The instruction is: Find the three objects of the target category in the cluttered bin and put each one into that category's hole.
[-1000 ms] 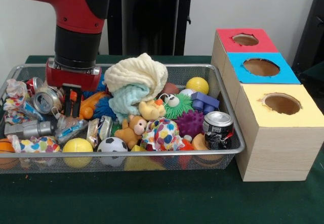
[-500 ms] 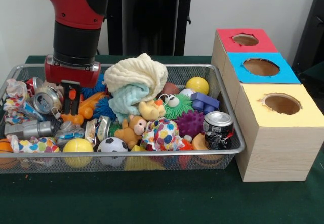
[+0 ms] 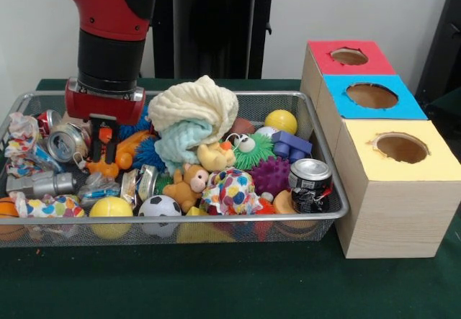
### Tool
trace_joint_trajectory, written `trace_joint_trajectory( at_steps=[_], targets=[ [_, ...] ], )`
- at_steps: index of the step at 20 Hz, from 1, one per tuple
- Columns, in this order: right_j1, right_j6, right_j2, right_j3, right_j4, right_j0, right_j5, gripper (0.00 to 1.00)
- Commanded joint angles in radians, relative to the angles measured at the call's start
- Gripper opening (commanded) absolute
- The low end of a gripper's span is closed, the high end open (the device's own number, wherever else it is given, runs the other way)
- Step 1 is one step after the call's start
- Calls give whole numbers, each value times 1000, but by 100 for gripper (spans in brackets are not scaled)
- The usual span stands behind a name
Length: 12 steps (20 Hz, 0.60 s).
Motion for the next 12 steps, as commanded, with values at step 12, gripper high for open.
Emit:
trace_joint_trajectory(
  at_steps=[12],
  targets=[
    [19, -140, 83, 35, -2, -1, 101, 100]
  ],
)
